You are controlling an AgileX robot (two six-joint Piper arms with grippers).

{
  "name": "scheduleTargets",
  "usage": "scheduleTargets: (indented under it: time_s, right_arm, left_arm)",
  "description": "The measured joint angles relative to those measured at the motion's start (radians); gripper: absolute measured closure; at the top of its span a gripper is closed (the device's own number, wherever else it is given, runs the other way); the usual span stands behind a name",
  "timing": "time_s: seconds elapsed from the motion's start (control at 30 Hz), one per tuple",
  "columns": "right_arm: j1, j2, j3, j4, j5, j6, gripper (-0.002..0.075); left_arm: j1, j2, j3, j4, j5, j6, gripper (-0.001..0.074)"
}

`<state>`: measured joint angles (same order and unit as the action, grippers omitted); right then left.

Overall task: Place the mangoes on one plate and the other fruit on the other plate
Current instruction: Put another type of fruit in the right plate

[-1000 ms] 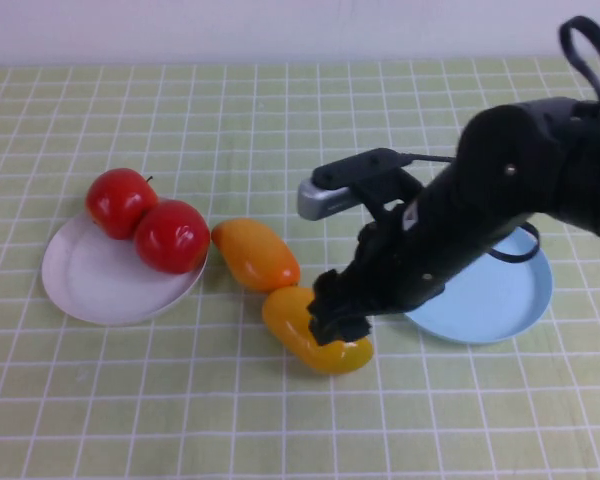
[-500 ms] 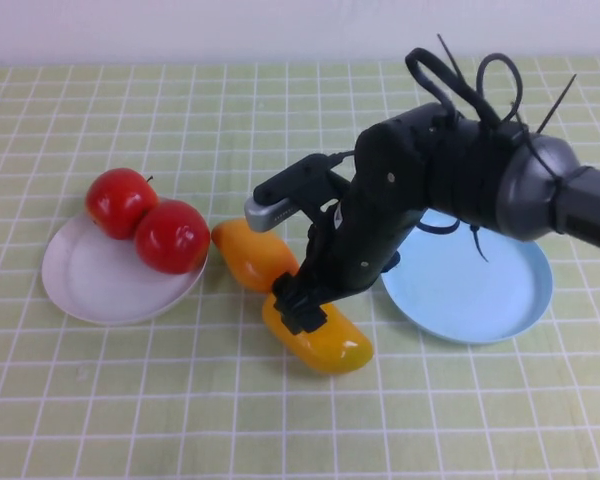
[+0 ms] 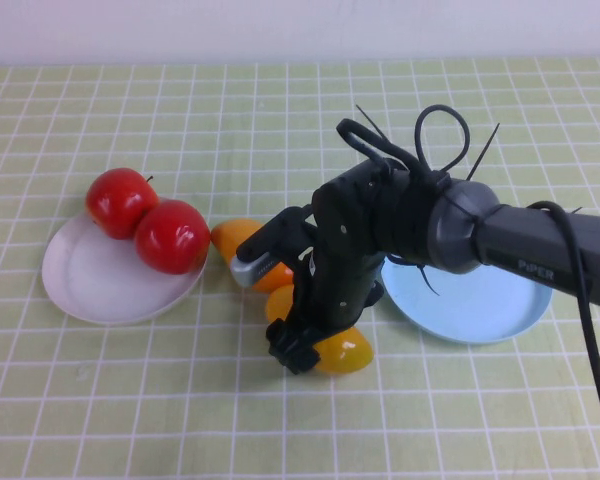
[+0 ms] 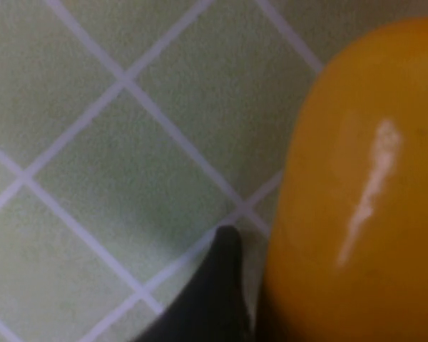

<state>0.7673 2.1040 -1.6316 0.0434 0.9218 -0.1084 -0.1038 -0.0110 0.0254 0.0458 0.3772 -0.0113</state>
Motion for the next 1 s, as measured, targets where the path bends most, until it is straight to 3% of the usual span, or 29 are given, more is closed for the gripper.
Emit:
scheduleTargets:
  time_s: [0.1,0.27,0.63,1.0]
  right_arm:
    - [0.0,0.012,-0.001,-0.008,-0.012,0.0,0.0064]
    - [0.0,0.015,-0.012,-0.015,-0.015,0.009,0.0186]
    - [-0.018,-0.048,-0.113,-0.022,0.165,0.143,0.0186]
    - [-0.257,-0.064,-0.123,-0.144,0.206,0.379,0.0186]
  left_arm:
    - [0.0,0.0,0.0,0.0,0.0,0.0,0.0731]
    - [0.0,0.0,0.0,0.0,0.0,0.0,0.0731]
    - [0.0,0.0,0.0,0.0,0.0,0.0,0.0731]
    - [0.0,0.0,0.0,0.0,0.0,0.0,0.0731]
